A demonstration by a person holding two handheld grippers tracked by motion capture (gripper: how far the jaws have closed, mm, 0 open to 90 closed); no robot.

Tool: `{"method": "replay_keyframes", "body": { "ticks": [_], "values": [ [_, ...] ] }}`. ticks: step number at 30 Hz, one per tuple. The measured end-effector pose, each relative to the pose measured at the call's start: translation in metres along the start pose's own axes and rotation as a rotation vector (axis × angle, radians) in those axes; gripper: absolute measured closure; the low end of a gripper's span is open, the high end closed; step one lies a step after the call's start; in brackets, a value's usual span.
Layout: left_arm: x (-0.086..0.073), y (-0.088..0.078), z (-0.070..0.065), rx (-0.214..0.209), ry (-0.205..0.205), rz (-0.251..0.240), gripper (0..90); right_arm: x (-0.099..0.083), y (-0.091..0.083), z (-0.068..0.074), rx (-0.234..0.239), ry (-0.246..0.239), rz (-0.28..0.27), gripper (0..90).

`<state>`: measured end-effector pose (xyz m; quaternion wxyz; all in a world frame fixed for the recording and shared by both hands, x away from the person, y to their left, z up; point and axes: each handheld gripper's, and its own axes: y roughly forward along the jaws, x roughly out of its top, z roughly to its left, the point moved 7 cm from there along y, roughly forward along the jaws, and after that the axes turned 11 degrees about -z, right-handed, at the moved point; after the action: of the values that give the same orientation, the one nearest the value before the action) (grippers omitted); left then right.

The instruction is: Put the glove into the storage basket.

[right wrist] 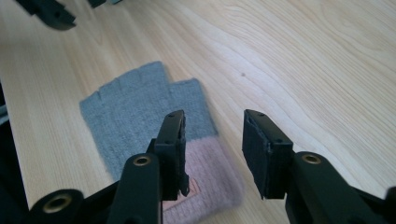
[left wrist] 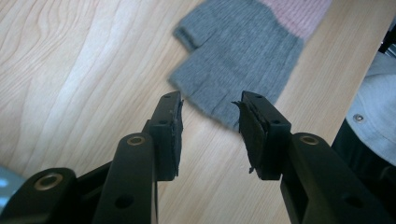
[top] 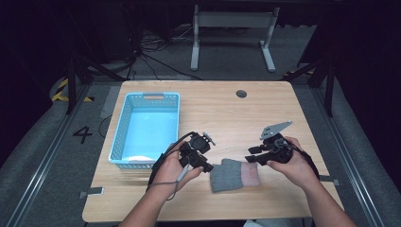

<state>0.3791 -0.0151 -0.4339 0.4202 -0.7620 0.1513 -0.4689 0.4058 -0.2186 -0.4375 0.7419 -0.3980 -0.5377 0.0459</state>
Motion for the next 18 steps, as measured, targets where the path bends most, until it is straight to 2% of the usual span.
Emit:
{"method": "replay_keyframes", "body": {
  "ticks": [5,7,8,12,13,14,15,16,17,18],
  "values": [
    [0.012,0.012,-0.011,-0.038,0.029,0.001,59.9,-0.007,-0.014,-0.013,-0.046,0.052,-0.022,57.9],
    [0.014,0.015,-0.013,-0.039,0.041,0.003,59.7,-0.008,-0.018,-0.016,-0.057,0.061,-0.031,57.7],
    [0.019,0.022,-0.017,-0.051,0.064,0.009,59.7,-0.012,-0.024,-0.021,-0.075,0.083,-0.039,57.1],
    [0.025,0.034,-0.022,-0.065,0.095,0.016,58.5,-0.018,-0.033,-0.027,-0.091,0.114,-0.052,56.8],
    [0.029,0.044,-0.024,-0.082,0.120,0.010,58.1,-0.021,-0.037,-0.029,-0.100,0.126,-0.059,56.5],
    [0.029,0.044,-0.024,-0.082,0.120,0.010,57.6,-0.022,-0.039,-0.030,-0.098,0.130,-0.063,56.3],
    [0.030,0.050,-0.024,-0.094,0.149,0.008,57.2,-0.023,-0.040,-0.030,-0.092,0.134,-0.068,56.3],
    [0.030,0.055,-0.024,-0.115,0.159,0.020,56.1,-0.023,-0.040,-0.030,-0.092,0.134,-0.068,56.3],
    [0.029,0.064,-0.022,-0.128,0.187,0.029,54.9,-0.023,-0.041,-0.029,-0.069,0.143,-0.082,56.1],
    [0.028,0.068,-0.021,-0.127,0.199,0.034,53.3,-0.023,-0.042,-0.028,-0.068,0.147,-0.086,56.0]
  ]
}}
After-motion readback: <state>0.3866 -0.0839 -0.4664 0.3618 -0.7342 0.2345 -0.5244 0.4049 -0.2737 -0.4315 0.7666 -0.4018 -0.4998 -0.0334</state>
